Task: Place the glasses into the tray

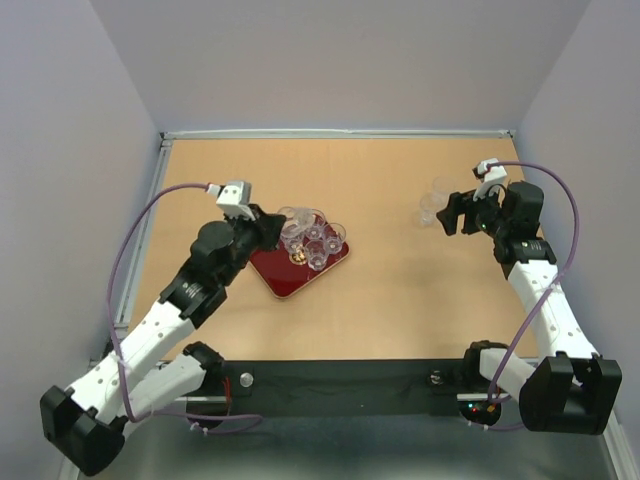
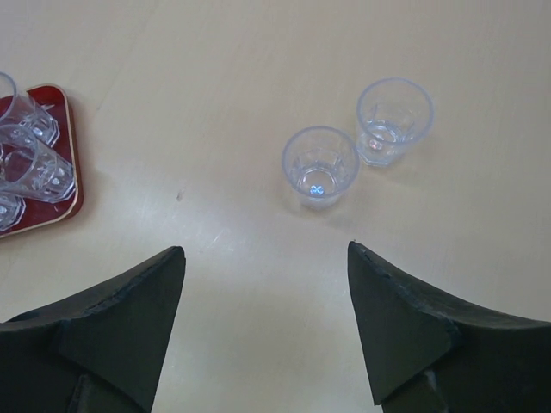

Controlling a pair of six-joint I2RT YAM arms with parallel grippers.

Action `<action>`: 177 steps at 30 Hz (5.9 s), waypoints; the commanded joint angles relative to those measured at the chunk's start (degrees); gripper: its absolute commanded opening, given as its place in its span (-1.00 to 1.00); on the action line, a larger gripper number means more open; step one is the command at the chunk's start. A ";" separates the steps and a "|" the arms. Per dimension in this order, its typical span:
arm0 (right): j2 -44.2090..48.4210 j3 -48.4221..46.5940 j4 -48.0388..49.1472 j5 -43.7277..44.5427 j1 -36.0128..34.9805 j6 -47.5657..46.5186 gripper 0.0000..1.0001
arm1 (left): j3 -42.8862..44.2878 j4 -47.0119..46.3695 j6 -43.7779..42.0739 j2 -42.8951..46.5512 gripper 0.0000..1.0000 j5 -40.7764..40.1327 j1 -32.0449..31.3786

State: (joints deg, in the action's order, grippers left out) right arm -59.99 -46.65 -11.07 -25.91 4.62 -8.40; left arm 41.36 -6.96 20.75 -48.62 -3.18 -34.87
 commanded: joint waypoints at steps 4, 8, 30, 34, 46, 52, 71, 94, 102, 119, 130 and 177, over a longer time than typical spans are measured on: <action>0.04 1.21 2.99 -0.02 0.65 -0.83 0.78 | -6.82 2.82 11.05 5.56 -1.00 -7.47 8.14; 0.04 1.21 2.99 0.25 0.74 -0.91 0.95 | -7.53 4.50 14.05 3.28 -1.00 -6.22 11.84; 0.13 1.21 2.98 0.51 0.91 -0.91 0.99 | -5.77 14.17 24.42 -10.44 -1.00 -10.00 13.52; 0.13 1.21 2.99 0.60 0.91 -1.09 0.99 | -5.15 13.03 23.98 -13.51 -0.98 -10.35 13.43; 0.31 1.21 2.98 0.60 1.09 -1.09 1.00 | -1.99 9.78 22.84 -21.24 -0.82 -11.85 14.04; 0.31 1.13 2.98 0.86 1.09 -1.26 1.00 | -0.06 9.42 21.96 -24.94 -0.36 -10.36 14.13; 0.22 1.39 3.07 0.51 1.09 -1.97 0.99 | 5.04 14.87 16.69 -16.87 0.36 -9.82 14.22; -20.60 -10.20 4.04 5.96 1.27 12.35 0.80 | -5.06 3.98 -17.15 13.90 0.88 -10.88 14.31; -31.50 -19.42 3.87 11.05 1.27 19.82 0.19 | -5.59 3.71 -17.15 17.94 0.88 -11.24 14.39; -39.94 -22.43 1.67 12.99 -0.05 19.30 -0.20 | -5.68 3.27 -16.97 19.35 0.87 -9.04 14.39; -41.70 -21.20 0.70 10.88 -0.58 18.51 -0.33 | -5.68 3.45 -16.89 19.70 0.87 -9.12 14.39; -37.03 -38.15 -24.51 -9.08 -51.19 -24.47 -0.99 | -9.02 0.19 -14.34 31.66 0.86 -34.52 14.40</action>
State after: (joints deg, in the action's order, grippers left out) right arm -94.59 -79.35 -32.27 -38.46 -42.39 -30.68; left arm 33.21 -2.74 6.04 -18.04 -33.12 -20.78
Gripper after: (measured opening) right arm 0.035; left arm 0.930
